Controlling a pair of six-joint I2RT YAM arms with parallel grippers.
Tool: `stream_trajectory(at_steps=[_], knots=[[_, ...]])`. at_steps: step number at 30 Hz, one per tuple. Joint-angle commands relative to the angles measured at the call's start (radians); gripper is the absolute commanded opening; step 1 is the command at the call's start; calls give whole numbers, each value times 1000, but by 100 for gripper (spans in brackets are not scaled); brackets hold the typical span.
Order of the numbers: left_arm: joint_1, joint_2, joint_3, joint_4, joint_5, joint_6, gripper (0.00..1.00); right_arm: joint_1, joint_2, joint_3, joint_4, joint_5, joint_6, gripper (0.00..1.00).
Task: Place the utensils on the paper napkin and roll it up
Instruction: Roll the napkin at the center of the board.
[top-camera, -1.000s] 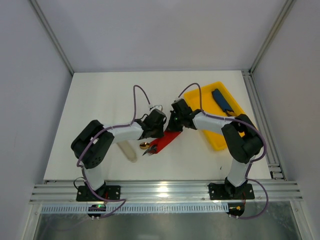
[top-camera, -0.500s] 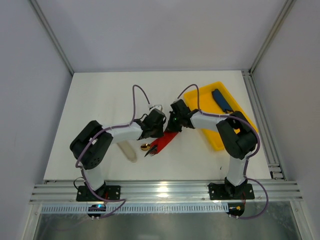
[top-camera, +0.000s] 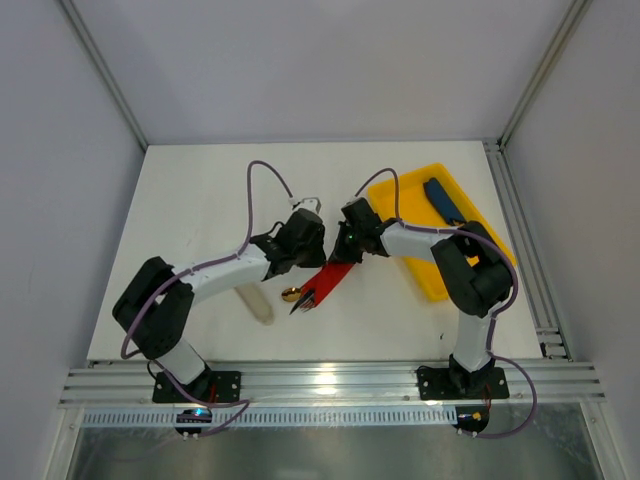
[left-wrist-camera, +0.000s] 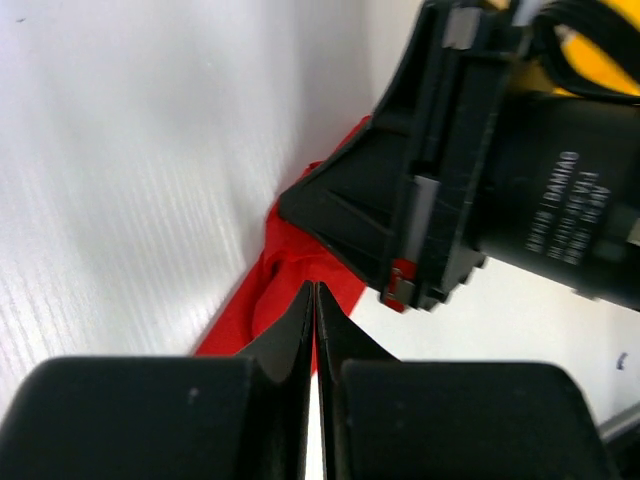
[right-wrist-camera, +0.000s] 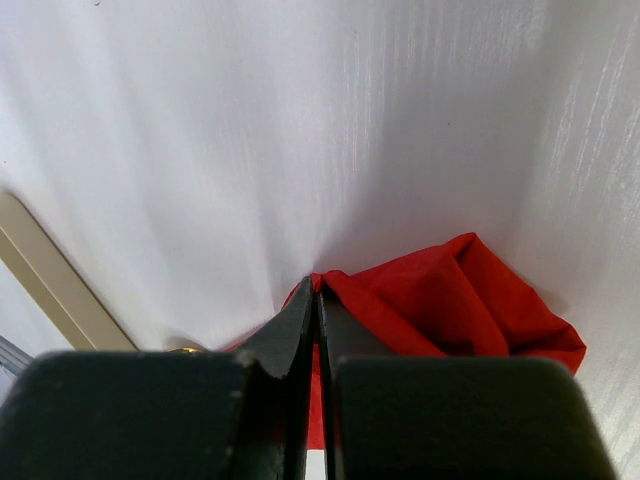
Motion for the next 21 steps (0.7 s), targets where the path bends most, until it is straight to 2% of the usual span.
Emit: stream_trajectory(at_steps=[1, 8, 21], knots=[[3, -58, -21, 41, 56, -7, 0, -6, 21, 16, 2, 21, -6, 4], [0, -53, -109, 138, 117, -47, 0, -8, 21, 22, 2, 12, -1, 4], [-6, 33, -144, 215, 93, -67, 0, -11, 4, 33, -5, -1, -12, 4]])
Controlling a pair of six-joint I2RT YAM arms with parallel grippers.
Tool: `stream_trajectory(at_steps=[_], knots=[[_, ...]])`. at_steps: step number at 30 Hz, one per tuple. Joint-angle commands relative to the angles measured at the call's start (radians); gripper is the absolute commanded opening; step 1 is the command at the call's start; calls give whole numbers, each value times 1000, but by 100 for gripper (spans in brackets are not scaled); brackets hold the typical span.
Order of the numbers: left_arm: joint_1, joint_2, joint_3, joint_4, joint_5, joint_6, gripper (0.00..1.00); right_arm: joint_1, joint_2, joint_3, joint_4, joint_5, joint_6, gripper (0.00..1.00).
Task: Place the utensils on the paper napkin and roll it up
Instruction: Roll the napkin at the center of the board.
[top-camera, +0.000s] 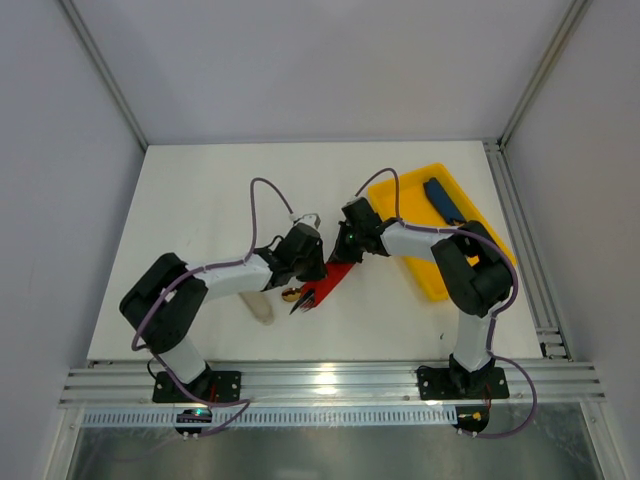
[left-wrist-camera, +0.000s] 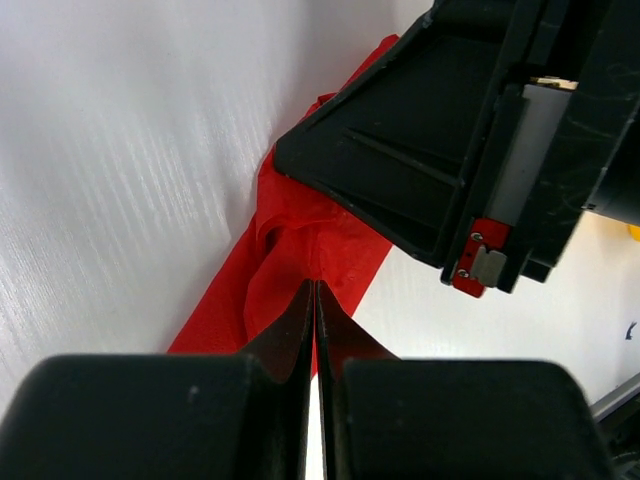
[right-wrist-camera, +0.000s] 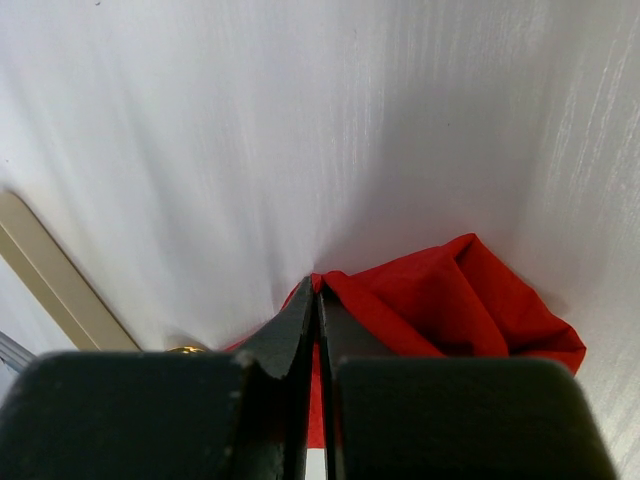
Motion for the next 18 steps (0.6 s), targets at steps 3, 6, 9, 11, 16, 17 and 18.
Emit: stream_trajectory(at_steps=[3, 6, 9, 11, 16, 17, 18], knots=[[-3, 20, -19, 61, -26, -12, 0, -4, 5, 36, -5, 1, -15, 5], [-4, 34, -24, 58, -44, -14, 0, -6, 4, 37, -5, -5, -18, 5], [-3, 46, -27, 51, -56, -17, 0, -4, 1, 44, -6, -10, -26, 9], [-4, 53, -28, 46, -64, -18, 0, -4, -5, 50, -6, -13, -38, 12], [-4, 56, -39, 45, -70, -20, 0, -4, -24, 73, -21, -16, -72, 20], [-3, 57, -42, 45, -72, -20, 0, -4, -32, 85, -30, -16, -78, 22], [-4, 56, -42, 41, -72, -20, 0, -4, -36, 91, -35, -17, -96, 25]])
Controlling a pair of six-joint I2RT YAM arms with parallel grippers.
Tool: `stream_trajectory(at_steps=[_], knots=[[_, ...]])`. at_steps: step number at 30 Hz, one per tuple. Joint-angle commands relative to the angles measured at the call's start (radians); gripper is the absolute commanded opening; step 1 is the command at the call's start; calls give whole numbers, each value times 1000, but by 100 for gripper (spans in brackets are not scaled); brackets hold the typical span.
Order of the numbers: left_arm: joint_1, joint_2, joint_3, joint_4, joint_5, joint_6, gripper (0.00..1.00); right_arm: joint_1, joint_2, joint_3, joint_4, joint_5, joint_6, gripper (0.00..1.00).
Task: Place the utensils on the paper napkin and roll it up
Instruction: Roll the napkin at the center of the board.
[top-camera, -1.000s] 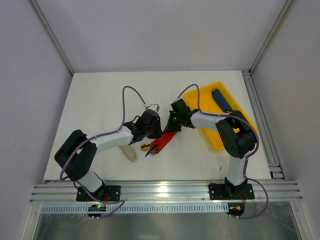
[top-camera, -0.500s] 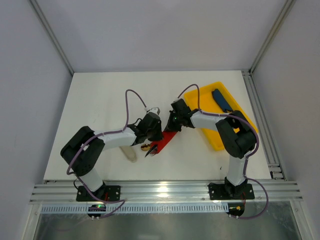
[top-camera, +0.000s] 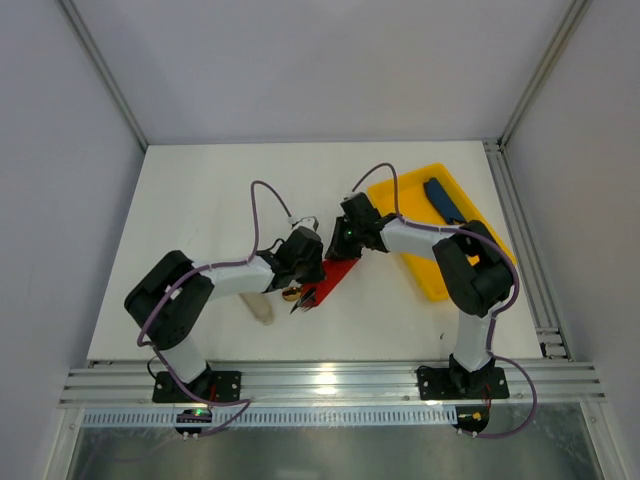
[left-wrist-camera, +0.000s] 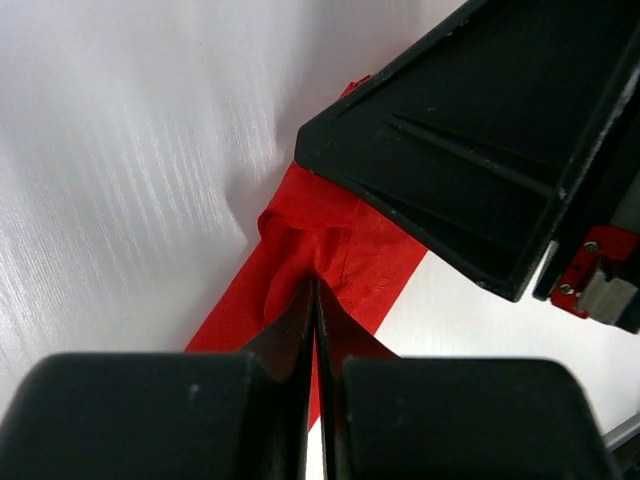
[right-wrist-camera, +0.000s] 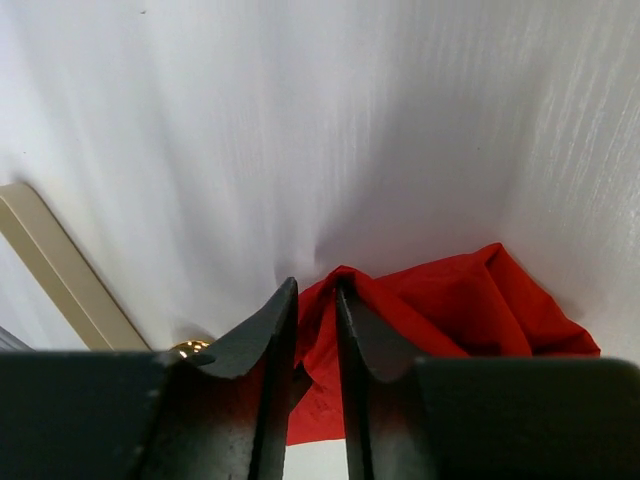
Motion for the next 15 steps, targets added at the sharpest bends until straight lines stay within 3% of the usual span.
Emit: stream_trajectory(at_steps=[1, 6, 12, 15], knots=[[-3, 19, -21, 3, -36, 3, 0, -3, -39, 60, -22, -6, -60, 27], [-3, 23, -24, 4, -36, 0, 0, -4, -65, 131, -93, 22, -126, 48], [-3, 26, -27, 6, -37, 3, 0, -7, -119, 148, -151, 71, -201, 51], [-3, 26, -27, 8, -37, 3, 0, -18, -157, 117, -148, 72, -215, 48]])
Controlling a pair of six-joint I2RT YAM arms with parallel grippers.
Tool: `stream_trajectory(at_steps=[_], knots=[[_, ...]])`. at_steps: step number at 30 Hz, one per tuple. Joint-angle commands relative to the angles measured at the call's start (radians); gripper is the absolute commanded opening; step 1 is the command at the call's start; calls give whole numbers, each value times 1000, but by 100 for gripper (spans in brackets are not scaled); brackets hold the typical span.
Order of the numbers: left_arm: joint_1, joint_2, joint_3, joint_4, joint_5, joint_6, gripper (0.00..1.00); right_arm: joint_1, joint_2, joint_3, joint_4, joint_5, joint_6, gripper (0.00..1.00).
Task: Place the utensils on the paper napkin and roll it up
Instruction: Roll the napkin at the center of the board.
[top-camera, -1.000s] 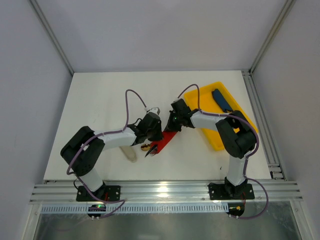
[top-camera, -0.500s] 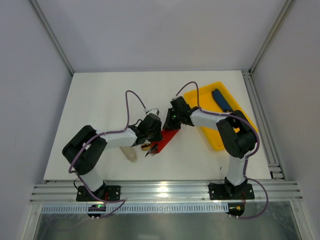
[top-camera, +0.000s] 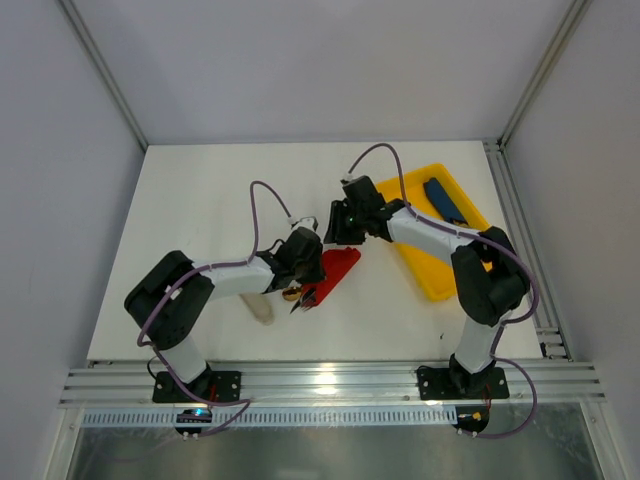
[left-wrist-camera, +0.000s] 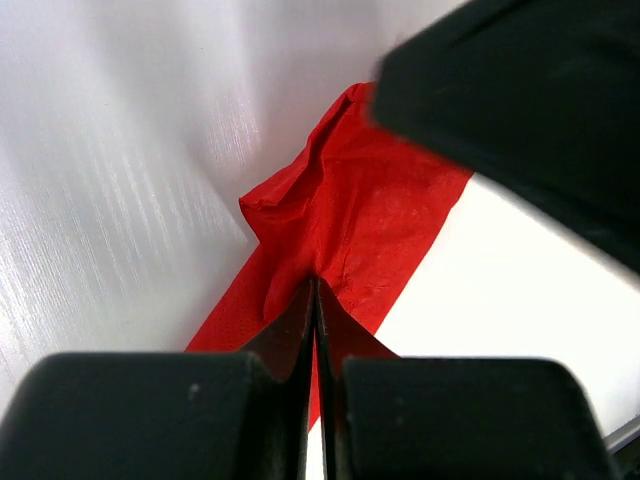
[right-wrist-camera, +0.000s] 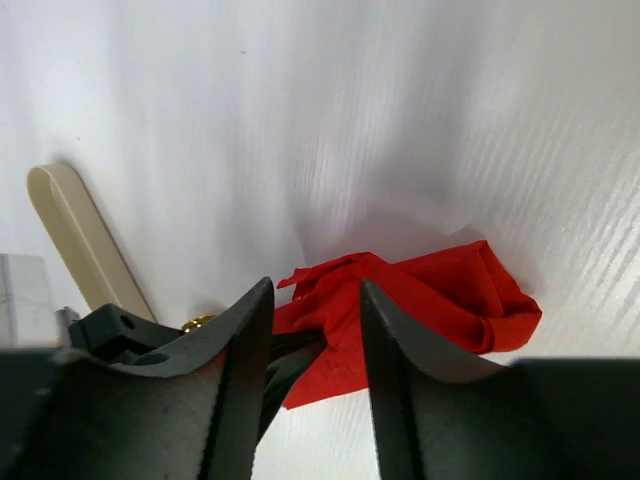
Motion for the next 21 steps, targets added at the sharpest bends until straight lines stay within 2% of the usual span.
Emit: stream_trajectory(at_steps=[1, 4, 5, 6, 8, 10, 11, 12, 13, 18, 21], knots=[[-2, 25, -19, -10, -32, 4, 0, -20, -93, -10, -2, 27, -51, 41], [-4, 22, -19, -10, -32, 6, 0, -32, -110, -68, 47, -10, -58, 29], [-2, 22, -18, -10, -32, 6, 0, -37, -118, -100, 64, -23, -66, 19], [-2, 20, -18, -12, -32, 7, 0, -40, -119, -113, 78, -37, -71, 15], [-2, 19, -16, -13, -32, 7, 0, -40, -121, -137, 95, -50, -83, 12], [-2, 17, -16, -15, -32, 12, 0, -40, -127, -151, 103, -41, -117, 21], [-4, 17, -16, -15, -32, 10, 0, -40, -138, -166, 104, -6, -126, 29], [-2, 16, -16, -17, -31, 12, 0, -40, -147, -171, 103, 13, -149, 43], [-4, 16, -16, -17, -32, 12, 0, -40, -150, -176, 100, 27, -161, 48], [-4, 16, -15, -20, -29, 16, 0, -40, -165, -177, 57, 114, -224, 56], [-2, 16, -13, -20, -26, 16, 0, -40, -164, -174, 37, 134, -250, 57]])
